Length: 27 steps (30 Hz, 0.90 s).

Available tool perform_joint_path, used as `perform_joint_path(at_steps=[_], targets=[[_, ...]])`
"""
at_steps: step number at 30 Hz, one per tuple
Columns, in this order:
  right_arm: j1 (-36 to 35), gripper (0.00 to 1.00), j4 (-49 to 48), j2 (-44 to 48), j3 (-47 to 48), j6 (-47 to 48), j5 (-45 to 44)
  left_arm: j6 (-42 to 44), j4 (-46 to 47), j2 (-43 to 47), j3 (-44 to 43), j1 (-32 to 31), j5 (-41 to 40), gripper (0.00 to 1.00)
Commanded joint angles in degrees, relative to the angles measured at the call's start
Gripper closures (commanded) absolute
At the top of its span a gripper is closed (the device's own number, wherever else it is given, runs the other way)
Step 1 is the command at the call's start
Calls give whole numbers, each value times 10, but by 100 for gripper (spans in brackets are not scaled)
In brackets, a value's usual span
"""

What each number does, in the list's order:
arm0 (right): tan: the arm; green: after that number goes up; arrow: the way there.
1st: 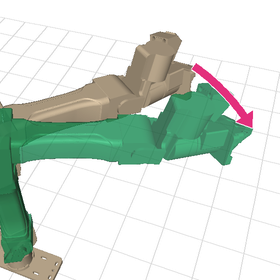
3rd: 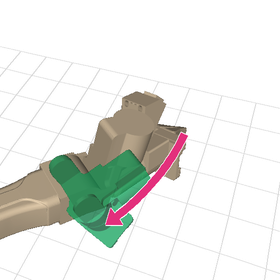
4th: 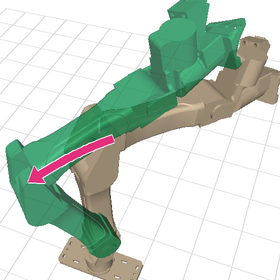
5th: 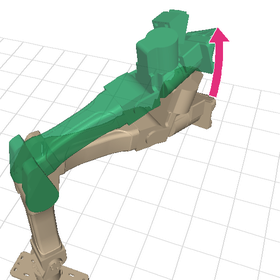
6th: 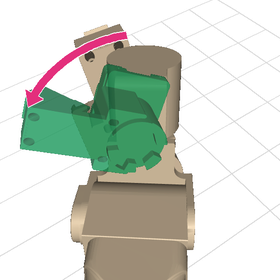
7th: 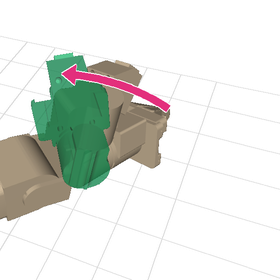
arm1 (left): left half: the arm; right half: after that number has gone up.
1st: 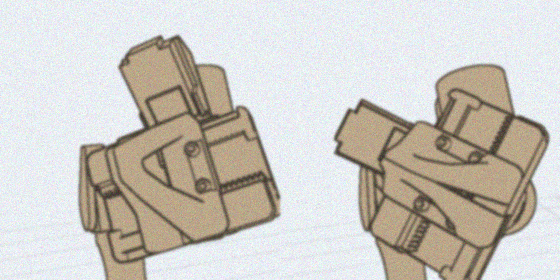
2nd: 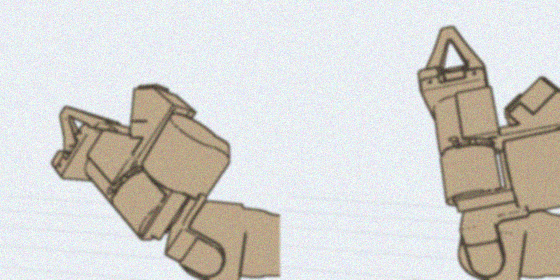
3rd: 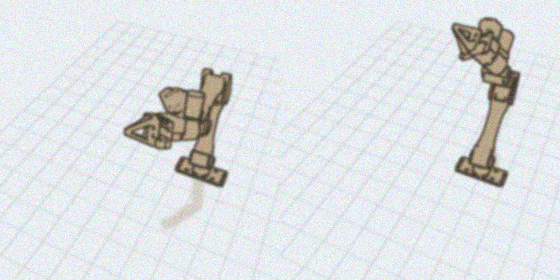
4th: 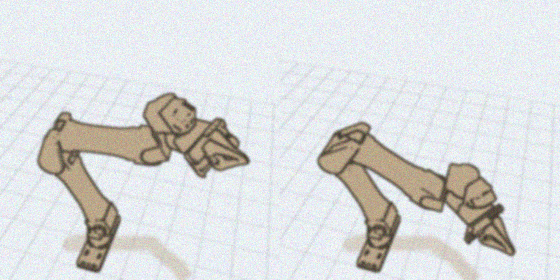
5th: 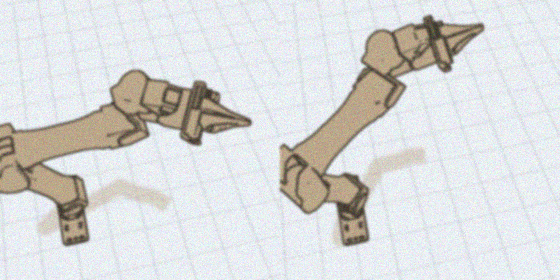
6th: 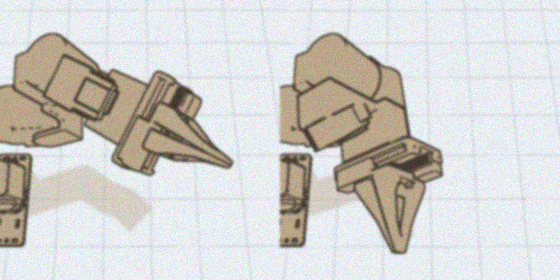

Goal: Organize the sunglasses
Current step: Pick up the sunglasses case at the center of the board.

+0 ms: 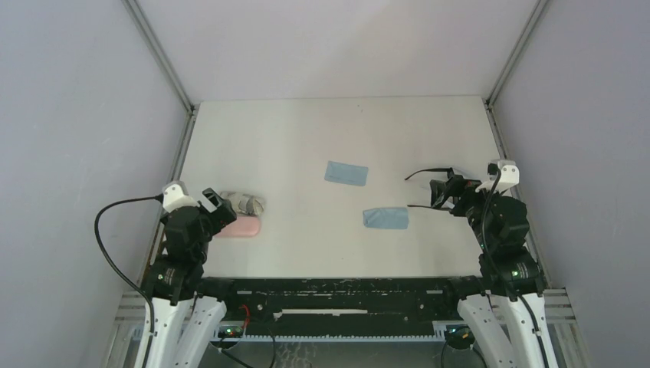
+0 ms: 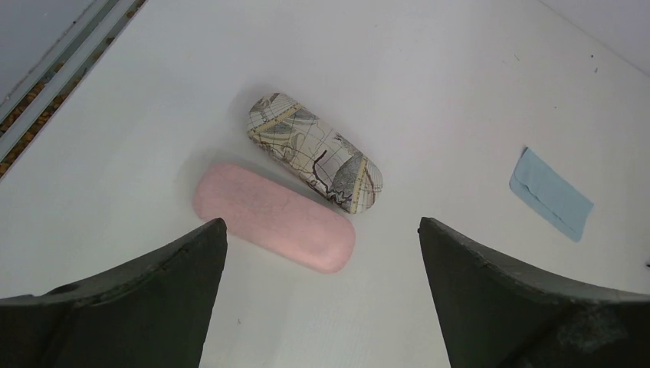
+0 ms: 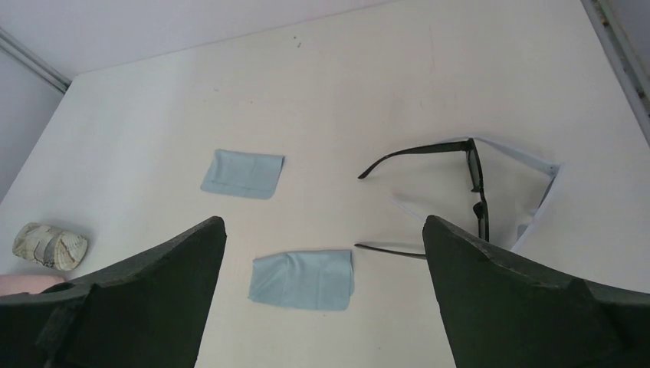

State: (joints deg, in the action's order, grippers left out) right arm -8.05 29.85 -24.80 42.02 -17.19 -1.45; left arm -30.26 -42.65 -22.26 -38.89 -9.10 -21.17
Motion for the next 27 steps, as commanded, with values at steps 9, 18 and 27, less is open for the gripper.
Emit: perform_joint_path(at_steps=[9,18,27], targets=[[-11,0,-15,-26,41,0,-76,11,25,-4,-21,13,25,0],[12,4,7,-75,50,-61,-79,14,25,-20,-31,16,23,0],[6,5,89,-202,103,-20,13,-44,8,-94,-33,17,-18,0]])
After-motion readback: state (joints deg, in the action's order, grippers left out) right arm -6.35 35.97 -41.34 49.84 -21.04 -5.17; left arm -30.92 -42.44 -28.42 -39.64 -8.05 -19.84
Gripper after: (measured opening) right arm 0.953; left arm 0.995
